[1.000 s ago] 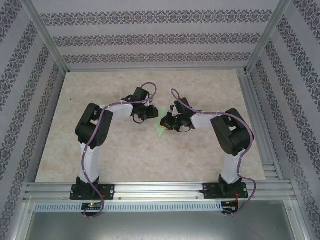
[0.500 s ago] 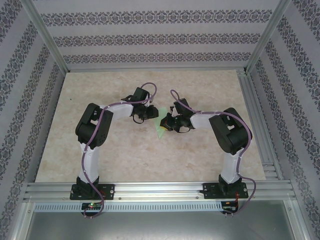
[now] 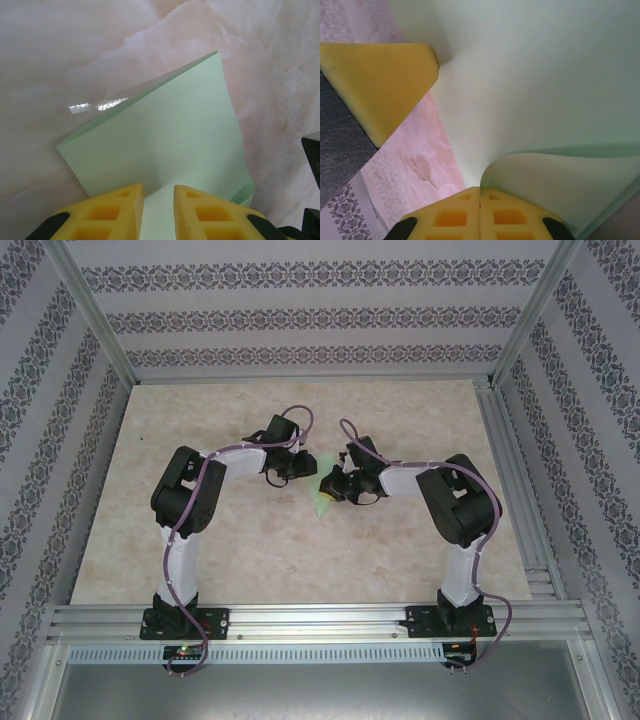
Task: Fold a paper plane with a square sheet of paper (pick it up from the middle)
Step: Third fold the triangle at the center of the table.
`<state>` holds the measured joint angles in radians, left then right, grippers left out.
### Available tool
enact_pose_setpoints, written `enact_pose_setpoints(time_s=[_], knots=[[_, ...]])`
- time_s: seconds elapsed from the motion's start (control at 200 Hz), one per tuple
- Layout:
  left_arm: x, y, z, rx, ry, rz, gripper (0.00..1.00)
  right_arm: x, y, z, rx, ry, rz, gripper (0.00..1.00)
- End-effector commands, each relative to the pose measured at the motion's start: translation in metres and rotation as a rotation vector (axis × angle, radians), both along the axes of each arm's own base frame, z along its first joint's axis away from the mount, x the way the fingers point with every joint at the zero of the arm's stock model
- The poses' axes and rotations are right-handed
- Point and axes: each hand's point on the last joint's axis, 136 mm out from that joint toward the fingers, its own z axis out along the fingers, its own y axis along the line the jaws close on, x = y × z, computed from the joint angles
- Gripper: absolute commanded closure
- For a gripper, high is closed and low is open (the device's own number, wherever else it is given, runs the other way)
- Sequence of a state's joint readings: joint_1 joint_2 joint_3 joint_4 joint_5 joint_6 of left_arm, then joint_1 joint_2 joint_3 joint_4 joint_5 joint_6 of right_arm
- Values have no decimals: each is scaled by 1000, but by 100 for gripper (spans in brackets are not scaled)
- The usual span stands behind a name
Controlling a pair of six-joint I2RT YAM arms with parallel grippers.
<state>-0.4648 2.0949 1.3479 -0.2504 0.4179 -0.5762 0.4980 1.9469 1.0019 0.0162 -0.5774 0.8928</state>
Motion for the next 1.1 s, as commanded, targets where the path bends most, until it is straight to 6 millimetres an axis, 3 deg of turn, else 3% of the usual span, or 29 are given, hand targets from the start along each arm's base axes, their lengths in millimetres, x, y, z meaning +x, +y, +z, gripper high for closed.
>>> enact_pose_setpoints(time_s=[0.0,0.594,1.094], knots=[[-12,5,-19,20,47,-16,75,4,7,1,-1,-26,14,93],[-12,5,-20,20,48,-18,75,-2,5,3,-27,-37,60,92],[-9,3,-7,7,29,-15,74,-5,-2,-14,-83,-3,51,90]])
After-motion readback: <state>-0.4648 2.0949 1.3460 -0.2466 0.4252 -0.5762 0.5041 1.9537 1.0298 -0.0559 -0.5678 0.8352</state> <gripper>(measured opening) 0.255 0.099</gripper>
